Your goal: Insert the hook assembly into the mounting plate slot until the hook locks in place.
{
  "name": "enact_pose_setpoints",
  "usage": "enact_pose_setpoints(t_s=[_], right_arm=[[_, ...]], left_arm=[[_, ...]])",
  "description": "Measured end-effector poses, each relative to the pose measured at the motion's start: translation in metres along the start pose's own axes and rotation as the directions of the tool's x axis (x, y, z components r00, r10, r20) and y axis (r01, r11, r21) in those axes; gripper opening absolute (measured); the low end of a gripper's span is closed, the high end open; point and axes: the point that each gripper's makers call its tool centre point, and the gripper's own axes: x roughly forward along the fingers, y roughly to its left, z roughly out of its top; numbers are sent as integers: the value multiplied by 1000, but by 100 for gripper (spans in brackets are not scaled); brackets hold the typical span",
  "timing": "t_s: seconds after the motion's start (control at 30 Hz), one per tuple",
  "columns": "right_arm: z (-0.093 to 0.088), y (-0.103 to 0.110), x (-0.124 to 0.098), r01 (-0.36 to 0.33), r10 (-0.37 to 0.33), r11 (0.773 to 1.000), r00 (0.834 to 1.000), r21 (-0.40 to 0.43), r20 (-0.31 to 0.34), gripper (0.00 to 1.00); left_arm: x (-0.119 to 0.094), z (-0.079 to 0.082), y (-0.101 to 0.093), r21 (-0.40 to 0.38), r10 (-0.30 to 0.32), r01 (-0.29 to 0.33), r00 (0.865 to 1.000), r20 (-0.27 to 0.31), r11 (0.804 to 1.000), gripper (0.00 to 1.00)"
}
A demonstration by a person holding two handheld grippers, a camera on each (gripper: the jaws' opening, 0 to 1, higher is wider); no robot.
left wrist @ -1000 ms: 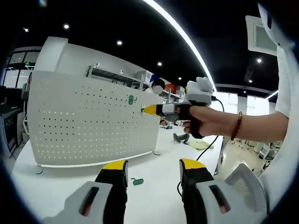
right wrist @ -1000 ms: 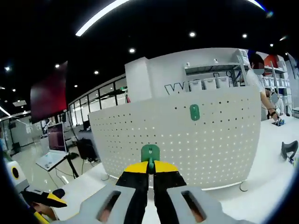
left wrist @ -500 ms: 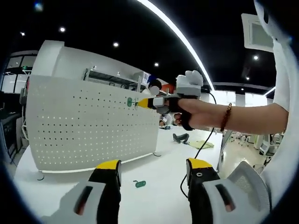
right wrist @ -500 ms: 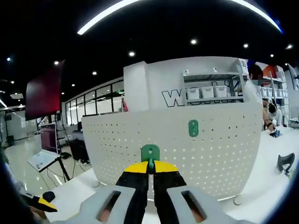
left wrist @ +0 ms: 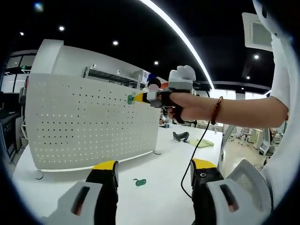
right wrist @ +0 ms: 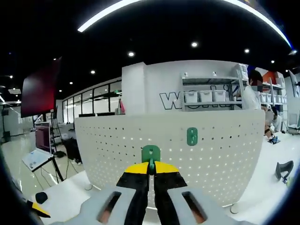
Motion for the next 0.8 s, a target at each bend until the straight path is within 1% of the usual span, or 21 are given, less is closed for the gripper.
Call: enact_pose_setpoints(t_s=[0.2, 0.3, 0.37, 0.43, 0.57, 0.67, 0.8], right_arm=[[4, -5, 10, 26, -26, 1000, 1000, 5, 10, 1], [7, -8, 15, 37, -37, 999, 999, 4, 17, 1], [10, -10, 19, 39, -40, 999, 999, 9, 33, 1], [11, -11, 23, 45, -45, 999, 999, 3, 25, 1], [17, -13, 29, 52, -52, 999, 998, -1, 40, 1], [20, -13, 33, 58, -58, 998, 997, -11, 47, 1], [23, -16, 39, 70, -69, 998, 996, -11, 54, 1]], left_arm=[[1, -1, -1, 4, -2, 2, 1000, -3, 1000, 69], [1, -3, -1, 6, -5, 5, 1000, -2, 1000, 69], [1, -6, 1, -16, -7, 7, 1000, -6, 1000, 69], [1, -8, 1, -12, -6, 6, 1000, -13, 1000, 69], [2, -6, 0, -39, -20, 20, 1000, 4, 999, 68], [3, -7, 1, -23, -26, 26, 1000, -7, 999, 68], [2, -3, 4, -37, -23, 24, 1000, 12, 999, 68]])
